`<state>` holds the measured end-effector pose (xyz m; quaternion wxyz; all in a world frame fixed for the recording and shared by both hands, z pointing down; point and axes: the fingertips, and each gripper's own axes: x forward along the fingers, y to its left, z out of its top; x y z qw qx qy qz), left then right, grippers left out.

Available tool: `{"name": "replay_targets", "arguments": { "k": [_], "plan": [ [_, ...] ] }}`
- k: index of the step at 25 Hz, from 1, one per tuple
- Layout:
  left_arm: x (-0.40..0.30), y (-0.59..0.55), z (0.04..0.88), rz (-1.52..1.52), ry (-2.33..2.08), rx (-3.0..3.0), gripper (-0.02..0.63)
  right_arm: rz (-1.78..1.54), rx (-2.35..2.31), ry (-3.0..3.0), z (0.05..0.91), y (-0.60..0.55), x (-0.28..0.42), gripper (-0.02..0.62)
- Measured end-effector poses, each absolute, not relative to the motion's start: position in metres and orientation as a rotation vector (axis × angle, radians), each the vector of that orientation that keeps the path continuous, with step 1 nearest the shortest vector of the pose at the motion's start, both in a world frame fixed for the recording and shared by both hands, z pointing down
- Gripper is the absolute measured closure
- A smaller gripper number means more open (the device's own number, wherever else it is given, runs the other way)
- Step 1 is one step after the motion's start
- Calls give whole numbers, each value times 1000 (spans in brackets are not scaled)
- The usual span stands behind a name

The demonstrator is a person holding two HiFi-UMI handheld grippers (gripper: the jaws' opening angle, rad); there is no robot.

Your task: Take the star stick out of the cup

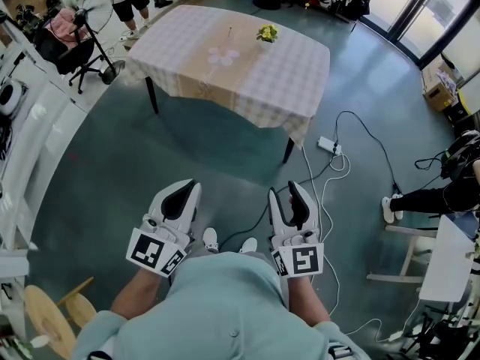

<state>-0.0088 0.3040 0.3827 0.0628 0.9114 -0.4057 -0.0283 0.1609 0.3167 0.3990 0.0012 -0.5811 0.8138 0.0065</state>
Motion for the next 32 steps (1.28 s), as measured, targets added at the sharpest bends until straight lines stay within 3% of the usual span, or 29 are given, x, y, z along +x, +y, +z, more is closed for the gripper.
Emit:
{"name": "replay_targets", "arguments": {
  "k": [32],
  "plan": [
    [30,322,386,-85,-1405,2679,601,1,-1680,2650,407,313,202,454]
  ]
}}
